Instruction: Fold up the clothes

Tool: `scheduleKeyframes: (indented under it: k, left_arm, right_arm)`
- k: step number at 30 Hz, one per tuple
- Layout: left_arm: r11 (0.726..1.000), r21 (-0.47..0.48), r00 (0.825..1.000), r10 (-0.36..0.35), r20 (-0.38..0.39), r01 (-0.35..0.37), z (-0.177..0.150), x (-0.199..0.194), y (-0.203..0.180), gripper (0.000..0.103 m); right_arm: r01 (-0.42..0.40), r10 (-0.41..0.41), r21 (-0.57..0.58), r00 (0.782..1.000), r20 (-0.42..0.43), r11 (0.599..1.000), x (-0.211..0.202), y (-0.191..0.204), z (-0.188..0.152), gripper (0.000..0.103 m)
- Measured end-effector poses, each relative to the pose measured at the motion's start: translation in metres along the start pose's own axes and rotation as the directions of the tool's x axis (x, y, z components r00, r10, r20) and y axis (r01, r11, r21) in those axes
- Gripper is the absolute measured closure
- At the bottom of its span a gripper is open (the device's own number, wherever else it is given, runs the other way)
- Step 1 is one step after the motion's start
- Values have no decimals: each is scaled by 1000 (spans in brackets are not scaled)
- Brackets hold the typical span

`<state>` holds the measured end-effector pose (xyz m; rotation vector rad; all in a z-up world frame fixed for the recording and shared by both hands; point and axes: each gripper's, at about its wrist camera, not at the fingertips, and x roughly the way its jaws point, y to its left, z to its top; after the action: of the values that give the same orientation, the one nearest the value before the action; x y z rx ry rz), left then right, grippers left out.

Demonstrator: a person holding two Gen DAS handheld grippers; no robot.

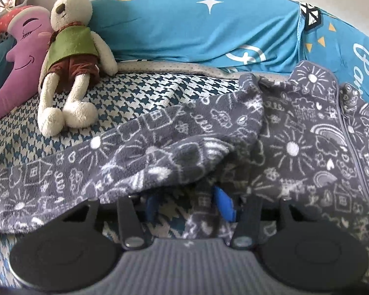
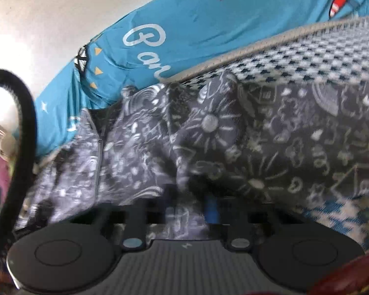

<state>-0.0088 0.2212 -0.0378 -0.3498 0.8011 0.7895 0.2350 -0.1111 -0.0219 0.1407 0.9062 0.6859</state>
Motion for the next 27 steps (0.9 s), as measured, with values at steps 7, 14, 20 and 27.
scheduleKeyframes:
  k: [7,14,20,27]
  left_arm:
    - [1000,11,1000,21,5,-21,-1,0,-2,52]
    - [999,14,999,50,1,-50,-1,-1,1,40]
    - [998,25,997,66,-30,-65,-2,-13,1,31]
    - [997,-79,999,4,-54,-8,-3,-38,12,22]
  right_arm:
    - [69,-63,-93,996,58,993,-4,12,2,87]
    - [87,-91,-87,995,-43,992,3,6,2,74]
    - [-14,14,2,999,-29,1000,-17,-9,6,61]
    - [-43,42,17,998,46,999,-36,-14,14,61]
